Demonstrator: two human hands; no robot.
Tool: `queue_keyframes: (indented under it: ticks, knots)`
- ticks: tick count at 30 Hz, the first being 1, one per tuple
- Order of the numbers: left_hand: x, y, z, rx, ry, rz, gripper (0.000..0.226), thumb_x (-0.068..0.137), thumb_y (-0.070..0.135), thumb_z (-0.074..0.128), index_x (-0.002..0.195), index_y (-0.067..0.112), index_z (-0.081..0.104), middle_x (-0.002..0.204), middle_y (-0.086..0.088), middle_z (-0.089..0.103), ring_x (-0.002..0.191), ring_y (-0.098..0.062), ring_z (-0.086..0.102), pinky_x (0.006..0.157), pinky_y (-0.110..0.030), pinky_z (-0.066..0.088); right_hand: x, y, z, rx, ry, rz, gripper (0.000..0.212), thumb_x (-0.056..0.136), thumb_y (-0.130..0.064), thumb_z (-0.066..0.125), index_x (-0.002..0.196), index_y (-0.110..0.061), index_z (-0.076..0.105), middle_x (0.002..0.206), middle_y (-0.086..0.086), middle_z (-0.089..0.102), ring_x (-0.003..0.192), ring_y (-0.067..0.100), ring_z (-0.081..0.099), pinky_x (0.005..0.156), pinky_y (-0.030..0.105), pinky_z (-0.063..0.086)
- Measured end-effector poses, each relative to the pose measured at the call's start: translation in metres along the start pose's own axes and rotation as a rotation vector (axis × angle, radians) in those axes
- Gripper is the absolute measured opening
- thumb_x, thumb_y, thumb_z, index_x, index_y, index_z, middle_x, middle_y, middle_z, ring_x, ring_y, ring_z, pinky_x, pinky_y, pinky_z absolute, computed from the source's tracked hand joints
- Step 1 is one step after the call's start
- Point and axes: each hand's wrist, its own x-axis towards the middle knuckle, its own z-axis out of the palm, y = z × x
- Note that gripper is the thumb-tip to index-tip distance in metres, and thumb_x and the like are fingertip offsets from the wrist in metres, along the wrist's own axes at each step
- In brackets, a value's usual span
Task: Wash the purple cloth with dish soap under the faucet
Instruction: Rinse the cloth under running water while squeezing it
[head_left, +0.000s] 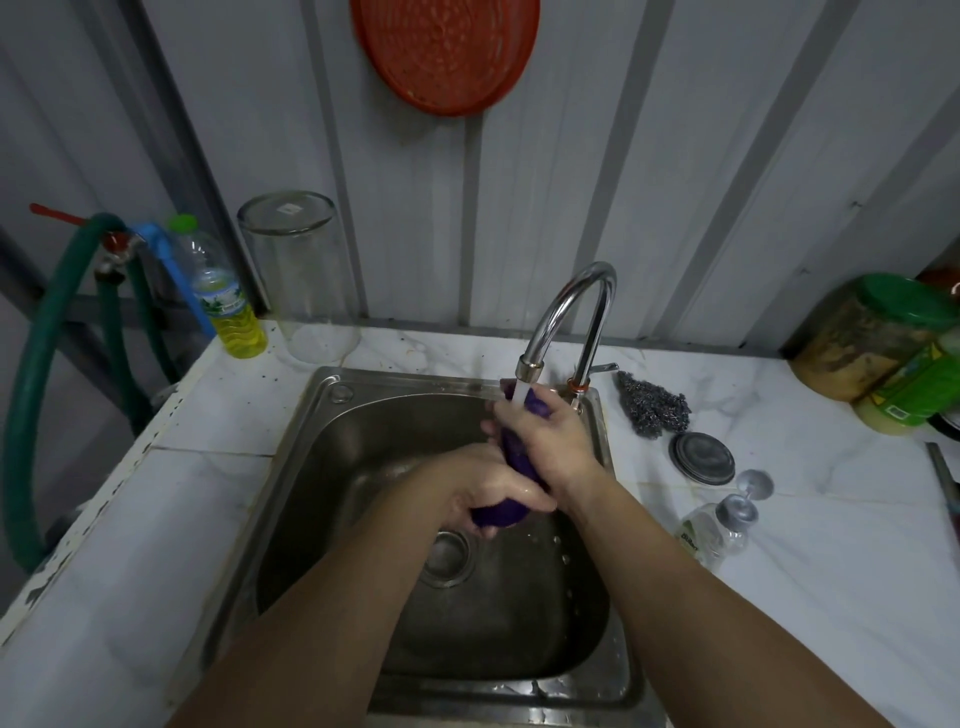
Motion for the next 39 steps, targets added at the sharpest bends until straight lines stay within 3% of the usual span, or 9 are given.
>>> queue_keyframes:
  ticks: [6,10,16,20,23,27,30,35,39]
  knots:
    - [0.009,-0.002,0.014,0.358,0.431,0.263,0.063,0.072,0.028,0.077,0.130,0.020,0.053,0.097,0.001,0.067,0.083,-0.023,0.071,0.071,-0.034,0.063,0.005,-0.008,0.016,-0.264,0.131,-0.099,0.011,0.093,-0.015,0.068,0.083,-0.018,0.066,0.059,-0.005,0.071,0.053,0.005,0.066,0.048,0.019,0.053]
    - [0.012,-0.001,0.018,0.425,0.614,0.349,0.064,0.083,0.033,0.077,0.141,0.022,0.053,0.069,0.017,0.052,0.061,-0.002,0.055,0.052,-0.017,0.042,0.022,-0.019,0.024,-0.539,0.304,-0.019,0.023,0.094,-0.035,0.059,0.076,-0.021,0.063,0.058,-0.003,0.069,0.059,0.011,0.068,0.053,0.026,0.053]
    - [0.007,-0.010,0.021,0.563,0.837,0.367,0.029,0.081,0.043,0.073,0.100,0.021,0.065,0.080,0.005,0.063,0.078,-0.024,0.069,0.065,-0.033,0.054,0.029,-0.015,0.020,-0.038,0.363,0.342,0.015,0.089,-0.017,0.064,0.094,-0.004,0.071,0.056,0.007,0.069,0.044,0.017,0.063,0.046,0.028,0.051]
    - [0.004,-0.013,0.004,0.261,0.734,0.356,0.040,0.076,0.034,0.084,0.102,0.019,0.057,0.091,0.003,0.065,0.080,-0.016,0.064,0.063,-0.028,0.042,0.028,-0.007,0.001,-0.200,0.224,0.202,0.037,0.074,-0.040,0.080,0.101,-0.017,0.070,0.085,0.006,0.077,0.078,0.023,0.073,0.076,0.042,0.061]
    - [-0.002,-0.015,-0.008,-0.061,0.583,0.344,0.024,0.083,0.022,0.082,0.101,0.021,0.066,0.094,0.001,0.071,0.081,-0.010,0.067,0.068,-0.026,0.052,0.024,-0.010,-0.013,-0.307,0.230,0.137,0.020,0.088,-0.025,0.072,0.102,-0.012,0.069,0.096,0.015,0.076,0.081,0.026,0.073,0.068,0.036,0.059]
    - [-0.009,-0.026,-0.012,-0.728,0.196,0.196,0.030,0.094,0.004,0.062,0.123,0.011,0.067,0.125,-0.022,0.070,0.112,-0.038,0.069,0.093,-0.052,0.059,0.016,-0.022,-0.033,0.479,0.155,0.143,0.034,0.083,0.012,0.040,0.108,0.001,0.059,0.102,0.025,0.068,0.076,0.031,0.074,0.066,0.040,0.063]
    - [-0.009,-0.030,-0.012,-0.714,0.003,0.138,0.033,0.091,0.000,0.056,0.122,0.006,0.067,0.122,-0.023,0.073,0.114,-0.040,0.070,0.093,-0.057,0.058,0.010,-0.022,-0.033,0.745,0.116,0.105,0.042,0.067,0.007,0.042,0.105,-0.004,0.056,0.101,0.020,0.062,0.079,0.031,0.068,0.067,0.040,0.061]
    - [-0.009,-0.021,-0.007,-0.620,0.196,0.241,0.033,0.083,-0.013,0.064,0.110,0.006,0.069,0.111,-0.020,0.076,0.097,-0.035,0.075,0.085,-0.050,0.063,0.008,-0.013,-0.022,0.305,0.099,0.202,0.033,0.089,-0.035,0.069,0.102,-0.004,0.069,0.096,0.022,0.075,0.085,0.036,0.074,0.072,0.046,0.060]
    - [-0.009,-0.014,-0.003,-0.704,0.399,0.329,0.015,0.088,-0.001,0.072,0.101,0.006,0.066,0.110,-0.027,0.072,0.098,-0.039,0.071,0.096,-0.062,0.056,0.007,0.006,-0.017,0.025,0.054,0.227,0.022,0.087,-0.013,0.075,0.105,-0.006,0.067,0.089,0.013,0.079,0.076,0.026,0.077,0.061,0.036,0.061]
